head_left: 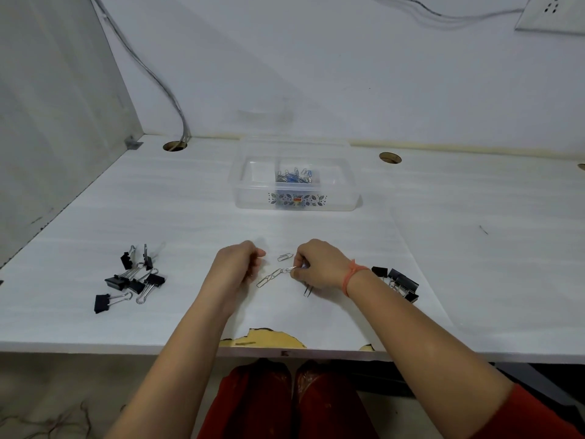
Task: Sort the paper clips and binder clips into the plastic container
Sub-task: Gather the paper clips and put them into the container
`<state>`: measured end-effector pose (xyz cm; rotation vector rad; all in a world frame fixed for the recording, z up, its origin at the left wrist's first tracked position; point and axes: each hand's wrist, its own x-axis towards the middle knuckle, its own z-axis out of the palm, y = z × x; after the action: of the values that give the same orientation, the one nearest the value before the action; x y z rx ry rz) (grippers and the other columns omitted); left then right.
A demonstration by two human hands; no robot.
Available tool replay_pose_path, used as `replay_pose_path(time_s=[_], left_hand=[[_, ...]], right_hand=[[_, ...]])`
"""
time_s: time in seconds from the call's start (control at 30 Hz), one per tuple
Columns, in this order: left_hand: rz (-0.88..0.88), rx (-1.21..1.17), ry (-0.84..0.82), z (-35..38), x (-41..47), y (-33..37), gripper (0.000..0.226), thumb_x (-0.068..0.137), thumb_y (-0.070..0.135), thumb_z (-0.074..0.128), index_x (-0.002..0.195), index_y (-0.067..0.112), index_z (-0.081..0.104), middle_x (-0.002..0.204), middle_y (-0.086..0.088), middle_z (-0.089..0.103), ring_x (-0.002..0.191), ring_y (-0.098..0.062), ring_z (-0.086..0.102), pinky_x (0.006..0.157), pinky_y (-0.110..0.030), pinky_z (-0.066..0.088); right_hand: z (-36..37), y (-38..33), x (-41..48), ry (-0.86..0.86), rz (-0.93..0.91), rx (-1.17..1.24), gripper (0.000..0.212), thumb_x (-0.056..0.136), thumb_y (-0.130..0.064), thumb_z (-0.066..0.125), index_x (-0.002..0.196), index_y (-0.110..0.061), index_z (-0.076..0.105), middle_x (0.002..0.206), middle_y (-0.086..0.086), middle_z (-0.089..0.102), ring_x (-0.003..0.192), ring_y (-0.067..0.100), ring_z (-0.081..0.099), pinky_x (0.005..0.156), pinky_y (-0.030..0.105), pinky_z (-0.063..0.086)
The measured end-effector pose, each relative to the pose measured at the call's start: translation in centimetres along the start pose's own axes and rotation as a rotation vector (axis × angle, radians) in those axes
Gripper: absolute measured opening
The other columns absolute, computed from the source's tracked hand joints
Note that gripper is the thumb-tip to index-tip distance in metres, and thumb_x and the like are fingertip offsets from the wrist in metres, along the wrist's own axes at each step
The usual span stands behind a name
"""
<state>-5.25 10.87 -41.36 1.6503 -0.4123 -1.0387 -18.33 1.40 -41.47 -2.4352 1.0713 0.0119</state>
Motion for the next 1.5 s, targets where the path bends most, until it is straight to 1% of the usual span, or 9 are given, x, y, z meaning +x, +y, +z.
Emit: replay_pose_path(time_s=[0.13,0.3,0.4,0.5,0.6,0.93,1.1,1.3,1.5], left_hand=[[0.284,0.879,0.018,0.1,0.2,-1.0,0.027,0.075,0.030,0.071,0.090,0.012,0.057,0.081,0.002,0.055,0.079,-0.019,0.054,0.063,-0.028,0.037],[0.311,1.006,-0.039,1.0,0.6,-0.6,0.009,0.078,0.014,0.064,0.071,0.017,0.058,0.075,0.004,0.059,0.079,-0.018,0.056,0.055,-0.022,0.037],[0.298,1.050,-0.053,1.2,0.6,-0.3,0.014,0.079,0.011,0.062,0.067,0.017,0.058,0.085,-0.003,0.066,0.079,-0.019,0.057,0.054,-0.022,0.037],[0.358,1.094,-0.022,1.1,0.6,-0.7,0.006,0.083,0.011,0.056,0.079,0.010,0.061,0.087,-0.005,0.064,0.080,-0.020,0.054,0.059,-0.025,0.038],[0.440,1.013,0.027,0.8,0.5,-1.6,0.005,0.083,0.010,0.052,0.082,0.009,0.057,0.081,-0.002,0.061,0.078,-0.020,0.052,0.060,-0.026,0.037],[0.054,0.026,-0.080,0.6,-0.5,-0.5,0.026,0.087,-0.003,0.039,0.091,0.007,0.063,0.064,-0.003,0.051,0.052,-0.013,0.042,0.043,-0.018,0.033],[-0.163,-0.281,-0.136,1.0,-0.6,0.0,0.022,0.091,0.007,0.037,0.081,0.006,0.057,0.065,-0.005,0.049,0.045,-0.011,0.045,0.043,-0.018,0.034],[0.279,0.814,-0.034,2.1,0.2,-0.7,0.020,0.073,0.025,0.073,0.086,0.016,0.061,0.078,0.005,0.054,0.078,-0.018,0.054,0.059,-0.026,0.037],[0.292,1.124,-0.097,3.2,1.2,-0.3,0.016,0.077,0.021,0.067,0.083,0.007,0.069,0.076,-0.005,0.063,0.073,-0.023,0.057,0.060,-0.026,0.039]], right_hand=[[0.0,-0.3,-0.1,-0.029,-0.006,-0.064,0.018,0.090,-0.020,0.054,0.084,-0.006,0.063,0.104,0.016,0.064,0.094,0.032,0.061,0.072,0.031,0.042],[0.6,-0.1,-0.6,0.070,-0.036,0.007,0.012,0.090,-0.017,0.053,0.081,-0.010,0.057,0.097,0.014,0.068,0.094,0.028,0.059,0.071,0.029,0.039],[0.9,1.0,-0.7,0.158,0.086,0.397,0.015,0.087,-0.013,0.058,0.073,-0.012,0.063,0.074,0.002,0.064,0.078,0.020,0.057,0.073,0.029,0.045],[0.9,1.6,-1.1,0.144,0.231,1.032,0.024,0.088,-0.005,0.057,0.065,-0.013,0.060,0.057,0.001,0.048,0.054,0.014,0.042,0.048,0.022,0.038],[0.6,1.9,-1.6,0.035,0.297,1.380,0.023,0.090,0.000,0.052,0.070,-0.010,0.056,0.061,0.002,0.038,0.042,0.006,0.031,0.036,0.014,0.025],[0.5,3.2,-2.7,-0.183,0.447,1.967,0.023,0.093,-0.022,0.051,0.079,-0.006,0.060,0.071,0.005,0.053,0.050,0.010,0.054,0.039,0.016,0.044],[0.1,2.8,-3.4,-0.015,0.354,1.372,0.017,0.088,-0.018,0.062,0.074,-0.009,0.062,0.066,0.005,0.053,0.050,0.008,0.048,0.039,0.016,0.040],[0.0,2.4,-3.5,0.049,0.079,0.368,0.026,0.070,-0.013,0.076,0.095,-0.018,0.070,0.061,-0.005,0.044,0.053,0.007,0.042,0.051,0.019,0.035],[0.7,1.9,-2.2,0.131,0.010,0.174,0.011,0.078,-0.025,0.071,0.078,-0.023,0.060,0.064,-0.013,0.042,0.062,0.008,0.042,0.053,0.018,0.027]])
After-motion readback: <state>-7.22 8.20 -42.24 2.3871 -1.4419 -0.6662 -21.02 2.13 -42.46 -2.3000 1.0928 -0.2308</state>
